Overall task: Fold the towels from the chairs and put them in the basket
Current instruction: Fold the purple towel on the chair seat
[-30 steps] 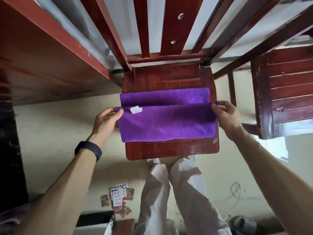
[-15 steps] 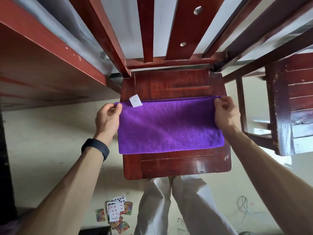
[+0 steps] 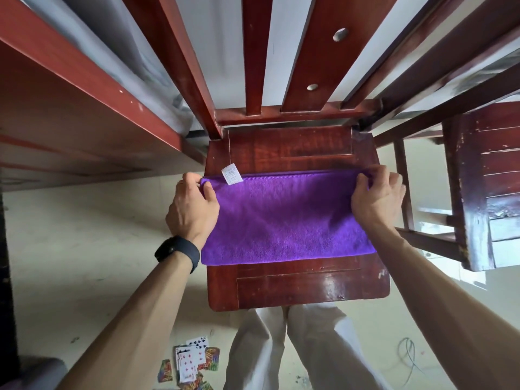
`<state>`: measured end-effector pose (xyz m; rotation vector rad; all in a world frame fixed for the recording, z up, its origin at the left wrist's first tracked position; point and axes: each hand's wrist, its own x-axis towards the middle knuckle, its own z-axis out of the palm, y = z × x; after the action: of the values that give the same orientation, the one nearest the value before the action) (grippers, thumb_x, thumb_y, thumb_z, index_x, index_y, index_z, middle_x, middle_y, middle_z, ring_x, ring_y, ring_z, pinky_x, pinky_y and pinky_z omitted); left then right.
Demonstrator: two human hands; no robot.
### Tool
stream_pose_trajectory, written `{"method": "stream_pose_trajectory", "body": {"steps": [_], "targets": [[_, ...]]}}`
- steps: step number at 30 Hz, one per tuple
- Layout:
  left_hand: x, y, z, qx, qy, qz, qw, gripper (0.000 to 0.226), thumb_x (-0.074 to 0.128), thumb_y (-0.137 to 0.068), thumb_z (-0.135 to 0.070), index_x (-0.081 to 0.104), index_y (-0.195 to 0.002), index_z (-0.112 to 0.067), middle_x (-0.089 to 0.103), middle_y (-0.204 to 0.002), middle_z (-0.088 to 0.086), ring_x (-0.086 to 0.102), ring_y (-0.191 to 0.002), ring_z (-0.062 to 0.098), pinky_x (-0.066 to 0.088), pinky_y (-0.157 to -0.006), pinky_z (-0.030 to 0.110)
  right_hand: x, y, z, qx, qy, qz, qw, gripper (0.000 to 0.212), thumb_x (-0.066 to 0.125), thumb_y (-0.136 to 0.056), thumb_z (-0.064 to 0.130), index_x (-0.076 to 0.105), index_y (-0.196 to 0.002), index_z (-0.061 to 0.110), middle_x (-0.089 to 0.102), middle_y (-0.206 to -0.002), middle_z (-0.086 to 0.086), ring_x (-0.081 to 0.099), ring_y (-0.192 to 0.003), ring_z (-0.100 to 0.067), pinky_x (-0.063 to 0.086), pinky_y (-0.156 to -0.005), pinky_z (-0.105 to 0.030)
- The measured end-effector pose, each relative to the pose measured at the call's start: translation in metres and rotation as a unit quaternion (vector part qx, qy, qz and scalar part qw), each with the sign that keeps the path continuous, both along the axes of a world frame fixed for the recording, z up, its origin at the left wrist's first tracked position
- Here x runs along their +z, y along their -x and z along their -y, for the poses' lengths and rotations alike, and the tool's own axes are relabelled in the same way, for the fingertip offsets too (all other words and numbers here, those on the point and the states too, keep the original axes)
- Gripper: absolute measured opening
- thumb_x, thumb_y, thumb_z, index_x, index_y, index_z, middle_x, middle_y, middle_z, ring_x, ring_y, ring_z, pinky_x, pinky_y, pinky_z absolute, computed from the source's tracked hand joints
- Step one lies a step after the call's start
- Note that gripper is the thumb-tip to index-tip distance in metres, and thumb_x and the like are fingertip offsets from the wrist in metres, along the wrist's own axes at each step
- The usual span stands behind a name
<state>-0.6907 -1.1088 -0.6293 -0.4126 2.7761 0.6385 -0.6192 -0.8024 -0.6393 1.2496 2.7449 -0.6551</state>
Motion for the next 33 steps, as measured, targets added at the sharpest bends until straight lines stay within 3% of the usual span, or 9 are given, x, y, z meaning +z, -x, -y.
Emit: {"method": "stream_pose_trajectory", "body": {"steps": [5,7,10,14,20,24,27,29,33], "targets": [[0.005,-0.01,-0.021,-0.237,0.082,-0.159,0.955,0.039,0.057,-0.089,-0.029,0.058,-0.127,-0.022,0.054,-0.13,0.004,0.05,-0.111,0.027,0.043,-0.088,0.044,0.008,0.005,0.015,0.268,-0.097,-0.061,0.957,0.036,0.061,-0.091,0.025,0.062,-0.127,0.025,0.058,-0.123,-0.006,0.049,-0.109,-0.035,0.045,-0.085,-0.045],[0.004,-0.005,-0.038,-0.311,0.064,-0.164,0.934,0.034,0.06,-0.09,-0.029,0.062,-0.124,-0.024,0.058,-0.124,0.0,0.054,-0.107,0.024,0.044,-0.087,0.042,0.005,0.012,0.021,0.34,-0.1,-0.045,0.934,0.033,0.066,-0.09,0.022,0.068,-0.122,0.025,0.063,-0.117,-0.005,0.053,-0.105,-0.035,0.048,-0.079,-0.045],[-0.005,0.006,-0.051,-0.367,0.075,-0.147,0.915,0.02,0.064,-0.09,-0.029,0.07,-0.108,-0.022,0.064,-0.108,-0.001,0.058,-0.098,0.025,0.045,-0.081,0.042,-0.001,0.02,0.024,0.359,-0.092,-0.017,0.928,0.023,0.066,-0.09,0.022,0.071,-0.112,0.021,0.067,-0.11,-0.004,0.055,-0.102,-0.034,0.047,-0.076,-0.045],[-0.007,0.022,-0.052,-0.35,0.045,-0.087,0.932,0.01,0.068,-0.088,-0.032,0.069,-0.096,-0.025,0.069,-0.096,-0.002,0.06,-0.095,0.026,0.043,-0.081,0.041,-0.001,0.027,0.018,0.357,-0.076,-0.011,0.931,0.014,0.059,-0.094,0.028,0.068,-0.102,0.022,0.067,-0.104,0.001,0.056,-0.101,-0.031,0.044,-0.079,-0.044],[-0.009,0.039,-0.054,-0.276,-0.037,-0.003,0.96,0.007,0.063,-0.089,-0.03,0.067,-0.094,-0.028,0.072,-0.093,-0.007,0.061,-0.095,0.026,0.044,-0.081,0.037,-0.004,0.036,0.021,0.326,-0.049,0.004,0.944,0.021,0.046,-0.096,0.034,0.064,-0.102,0.027,0.065,-0.106,0.005,0.055,-0.105,-0.029,0.039,-0.088,-0.044],[-0.011,0.036,-0.056,-0.258,-0.042,-0.013,0.965,0.012,0.062,-0.086,-0.025,0.065,-0.097,-0.028,0.067,-0.094,-0.004,0.059,-0.094,0.028,0.044,-0.08,0.038,-0.005,0.034,0.028,0.295,-0.06,-0.008,0.954,0.019,0.05,-0.095,0.034,0.065,-0.106,0.029,0.063,-0.107,0.003,0.055,-0.106,-0.03,0.037,-0.091,-0.045],[-0.004,0.017,-0.058,-0.292,0.029,-0.115,0.949,0.027,0.057,-0.085,-0.026,0.064,-0.111,-0.024,0.062,-0.111,0.001,0.055,-0.105,0.028,0.042,-0.089,0.042,0.002,0.02,0.038,0.249,-0.098,-0.061,0.962,0.024,0.054,-0.093,0.03,0.064,-0.115,0.029,0.06,-0.121,0.005,0.051,-0.121,-0.025,0.035,-0.103,-0.049],[-0.003,-0.01,-0.065,-0.298,0.045,-0.168,0.939,0.036,0.056,-0.087,-0.028,0.062,-0.121,-0.021,0.057,-0.129,0.003,0.051,-0.12,0.027,0.037,-0.101,0.045,0.004,0.004,0.056,0.274,-0.112,-0.097,0.95,0.031,0.054,-0.094,0.027,0.063,-0.124,0.024,0.058,-0.136,0.005,0.046,-0.135,-0.022,0.03,-0.109,-0.054],[-0.026,-0.061,-0.072,-0.311,0.102,-0.099,0.94,0.062,0.05,-0.093,-0.043,0.04,-0.151,-0.023,0.027,-0.162,0.004,0.024,-0.15,0.027,0.016,-0.118,0.056,-0.017,-0.022,0.075,0.383,-0.098,-0.029,0.918,0.049,0.043,-0.1,0.036,0.048,-0.147,0.022,0.036,-0.16,-0.001,0.027,-0.151,-0.02,0.018,-0.119,-0.055]]}}
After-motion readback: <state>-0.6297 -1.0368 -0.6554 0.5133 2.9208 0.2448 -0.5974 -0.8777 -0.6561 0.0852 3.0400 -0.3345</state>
